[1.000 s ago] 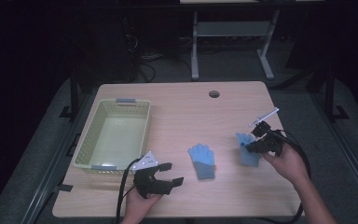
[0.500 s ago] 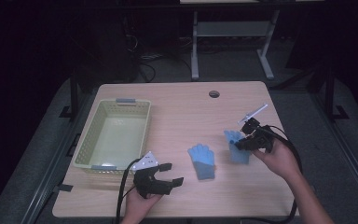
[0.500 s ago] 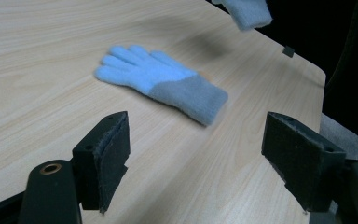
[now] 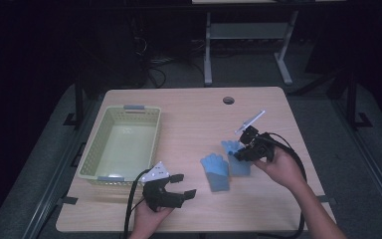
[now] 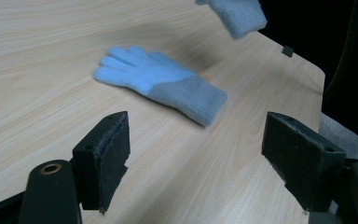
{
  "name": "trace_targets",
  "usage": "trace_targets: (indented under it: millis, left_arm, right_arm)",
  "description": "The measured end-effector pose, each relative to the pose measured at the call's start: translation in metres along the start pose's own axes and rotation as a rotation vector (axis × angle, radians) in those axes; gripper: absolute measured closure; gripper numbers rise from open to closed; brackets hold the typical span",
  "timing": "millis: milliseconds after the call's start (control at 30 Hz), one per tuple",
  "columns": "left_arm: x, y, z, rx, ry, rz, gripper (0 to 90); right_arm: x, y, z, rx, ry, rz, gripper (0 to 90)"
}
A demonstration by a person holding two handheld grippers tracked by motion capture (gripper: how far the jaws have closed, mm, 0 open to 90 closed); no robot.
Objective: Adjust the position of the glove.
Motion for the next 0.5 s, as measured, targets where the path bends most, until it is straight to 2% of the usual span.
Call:
trace_targets:
  millis: [300,500]
  left_arm:
    - [0.001,0.000,0.000,0.009,0.001,0.001,23.2]
    - [0.001,-0.001,0.000,0.004,0.002,0.000,23.2]
  right_arm:
    - [-0.019,-0.011,0.013,0.044,-0.022,0.023,81.6]
    - [-0.033,-0.019,0.019,0.079,-0.036,0.068,81.5]
Point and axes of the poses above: each handheld gripper's, and its own axes: x roughly backward along the jaws, z roughly out of its top, y roughly to its right, the point moved 1 cm from there along -x, roughly forward along the jaws, and after that the axes turned 1 degree about x, right-handed, at the moved point
